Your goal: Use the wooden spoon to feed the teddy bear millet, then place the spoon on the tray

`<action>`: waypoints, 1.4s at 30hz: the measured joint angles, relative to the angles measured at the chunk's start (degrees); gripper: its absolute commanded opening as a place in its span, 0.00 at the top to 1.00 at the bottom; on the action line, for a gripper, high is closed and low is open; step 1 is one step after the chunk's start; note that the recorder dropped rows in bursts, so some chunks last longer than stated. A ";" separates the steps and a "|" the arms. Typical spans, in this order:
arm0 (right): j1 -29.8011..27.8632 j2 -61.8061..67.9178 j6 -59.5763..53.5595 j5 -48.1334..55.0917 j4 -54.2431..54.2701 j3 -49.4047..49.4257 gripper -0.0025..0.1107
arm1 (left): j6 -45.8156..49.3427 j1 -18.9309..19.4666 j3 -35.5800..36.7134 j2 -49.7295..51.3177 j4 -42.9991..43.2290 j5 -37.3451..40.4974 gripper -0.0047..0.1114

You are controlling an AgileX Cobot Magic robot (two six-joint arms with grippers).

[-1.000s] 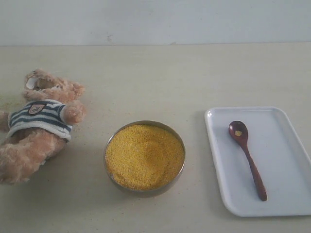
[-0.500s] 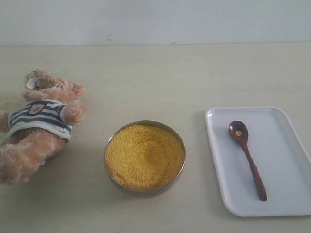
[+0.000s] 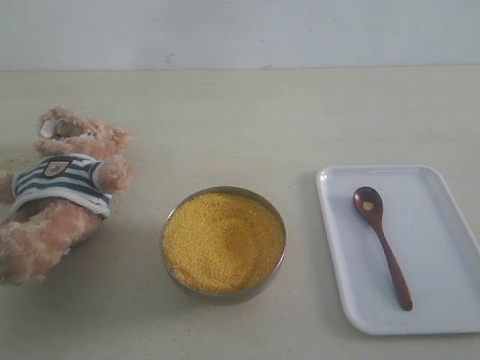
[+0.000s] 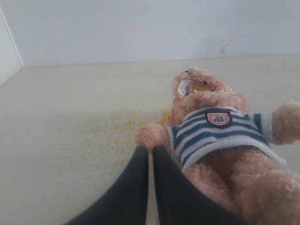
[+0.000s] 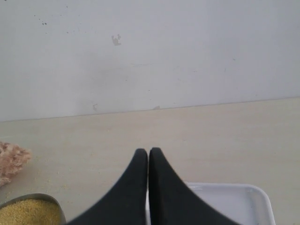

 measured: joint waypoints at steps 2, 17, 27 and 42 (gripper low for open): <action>-0.11 0.00 -2.37 0.00 0.00 0.00 0.98 | 0.00 0.00 0.00 0.00 0.00 0.00 0.91; -9.43 -12.53 -11.75 17.23 -2.15 1.24 0.98 | 0.00 0.00 0.00 0.00 0.00 0.00 0.91; -9.70 -14.52 -14.06 26.30 -0.86 1.70 0.98 | 0.00 0.00 0.00 0.00 0.00 0.00 0.91; -9.70 -14.52 -13.35 26.52 -0.03 1.70 0.98 | 0.00 0.00 0.00 0.00 0.00 0.00 0.91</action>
